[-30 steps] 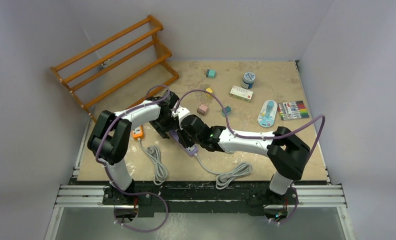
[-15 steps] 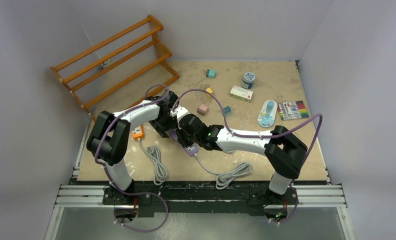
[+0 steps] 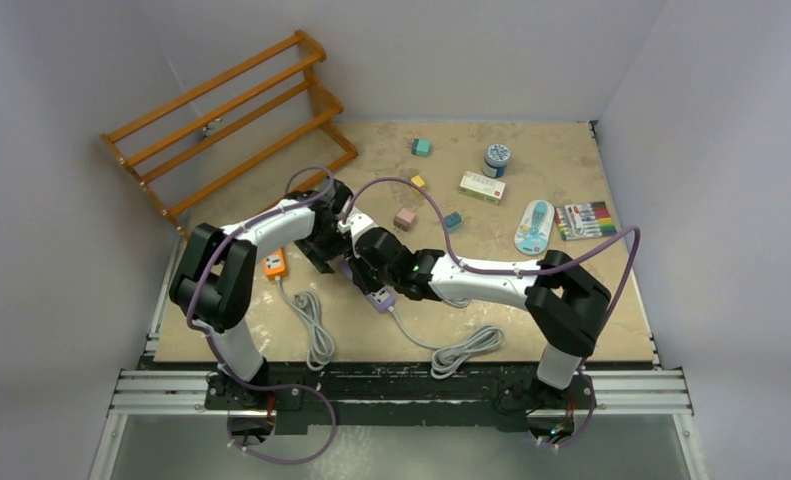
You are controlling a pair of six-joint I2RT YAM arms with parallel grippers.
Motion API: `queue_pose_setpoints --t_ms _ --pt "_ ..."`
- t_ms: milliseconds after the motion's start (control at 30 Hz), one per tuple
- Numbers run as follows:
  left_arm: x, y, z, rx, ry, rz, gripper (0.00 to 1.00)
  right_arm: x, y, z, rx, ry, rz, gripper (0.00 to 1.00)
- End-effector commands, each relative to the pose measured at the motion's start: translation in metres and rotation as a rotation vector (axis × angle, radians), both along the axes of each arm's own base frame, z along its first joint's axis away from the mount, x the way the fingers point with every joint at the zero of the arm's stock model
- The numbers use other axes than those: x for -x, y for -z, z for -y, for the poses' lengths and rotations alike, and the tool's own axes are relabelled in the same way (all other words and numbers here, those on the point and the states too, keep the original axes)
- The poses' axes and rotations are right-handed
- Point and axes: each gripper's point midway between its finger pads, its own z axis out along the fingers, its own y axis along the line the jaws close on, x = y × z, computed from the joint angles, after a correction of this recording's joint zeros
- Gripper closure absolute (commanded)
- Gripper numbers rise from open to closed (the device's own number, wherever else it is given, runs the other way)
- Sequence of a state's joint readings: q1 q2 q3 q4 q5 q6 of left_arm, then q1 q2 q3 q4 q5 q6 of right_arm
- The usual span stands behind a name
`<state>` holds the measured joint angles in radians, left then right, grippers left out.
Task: Insert the plug
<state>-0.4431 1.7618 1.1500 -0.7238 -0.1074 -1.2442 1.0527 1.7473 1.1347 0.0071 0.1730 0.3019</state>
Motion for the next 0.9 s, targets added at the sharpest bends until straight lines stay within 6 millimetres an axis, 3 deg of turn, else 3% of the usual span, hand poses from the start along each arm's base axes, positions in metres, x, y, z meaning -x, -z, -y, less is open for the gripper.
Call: queue_pose_setpoints --t_ms 0,500,867 --pt "-0.009 -0.019 -0.014 -0.021 -0.012 0.052 0.35 -0.005 -0.002 0.004 0.018 0.015 0.013 1.00" --pt "-0.011 -0.016 -0.017 -0.033 -0.014 0.047 0.35 -0.002 -0.008 0.011 0.012 0.031 0.016 1.00" --pt "-0.012 -0.013 -0.016 -0.032 -0.010 0.041 0.35 -0.003 -0.026 0.011 -0.030 0.028 0.044 1.00"
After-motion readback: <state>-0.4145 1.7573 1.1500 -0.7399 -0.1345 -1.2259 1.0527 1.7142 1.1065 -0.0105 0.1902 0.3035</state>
